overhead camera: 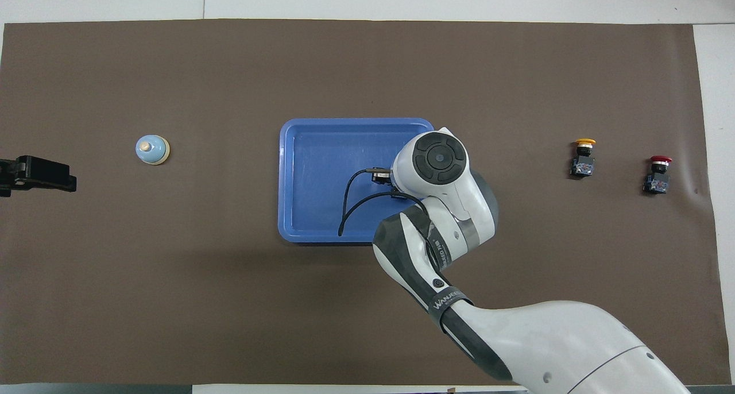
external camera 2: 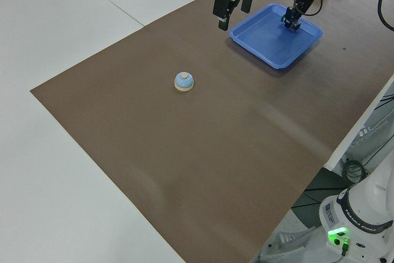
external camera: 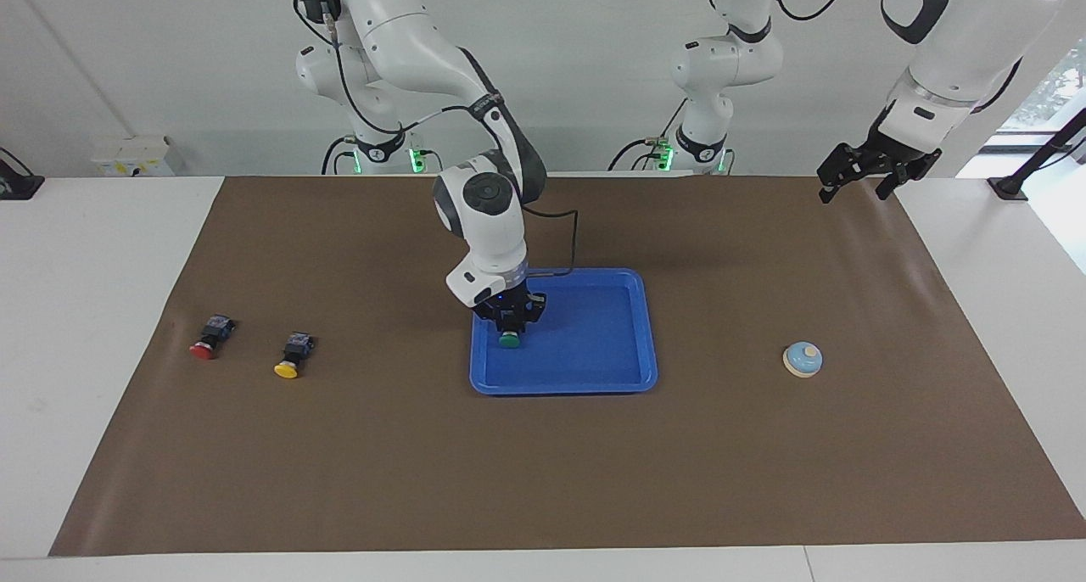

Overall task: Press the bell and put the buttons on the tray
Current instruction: 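Carry the green button over the blue tray and lower it, then release the green button and move the right gripper to the orange button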

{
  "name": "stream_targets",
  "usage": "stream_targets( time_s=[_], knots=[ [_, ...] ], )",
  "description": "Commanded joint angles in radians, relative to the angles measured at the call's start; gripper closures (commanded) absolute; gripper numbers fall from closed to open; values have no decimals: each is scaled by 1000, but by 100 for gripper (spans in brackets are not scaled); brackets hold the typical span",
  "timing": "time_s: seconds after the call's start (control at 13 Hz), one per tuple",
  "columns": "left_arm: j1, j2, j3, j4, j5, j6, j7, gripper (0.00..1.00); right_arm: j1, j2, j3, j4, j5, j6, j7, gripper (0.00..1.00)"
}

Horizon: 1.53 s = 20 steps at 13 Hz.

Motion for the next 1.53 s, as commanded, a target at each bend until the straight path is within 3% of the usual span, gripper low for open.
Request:
stream_targets(
  time_s=[0.0, 0.08, 0.15, 0.23, 0.38, 0.54, 0.69, 1.0, 1.23, 1.46],
  knots=[
    [-3, -6, 5, -1, 5, -7, 1, 0, 5, -13, -2, -31, 15, 26, 28, 100],
    [-3, -6, 5, -1, 5, -7, 1, 0, 5, -13, -2, -34, 15, 26, 29, 74],
    [-3, -6, 5, -1, 5, -7, 1, 0, 5, -13, -2, -34, 15, 24, 32, 14],
    [-3, -6, 5, -1, 5, -7, 1, 0, 8, -15, -2, -33, 15, 21, 48, 0],
    [-3, -6, 5, -1, 5, -7, 1, 0, 6, -22, -2, -22, 15, 4, 69, 0],
    [-3, -6, 5, -1, 5, -7, 1, 0, -24, -67, -13, 12, 15, -86, 74, 0],
    [-3, -6, 5, -1, 3, -7, 1, 0, -110, -123, -13, 58, 13, -190, 60, 0],
    [-3, -6, 5, -1, 5, -7, 1, 0, -292, -202, -14, 63, 1, -267, -123, 0],
    [-3, -6, 5, -1, 5, -7, 1, 0, -447, -208, -14, 47, -4, -278, -282, 0],
    [-3, -6, 5, -1, 5, -7, 1, 0, -561, -231, -16, -32, -11, -247, -398, 0]
  ],
)
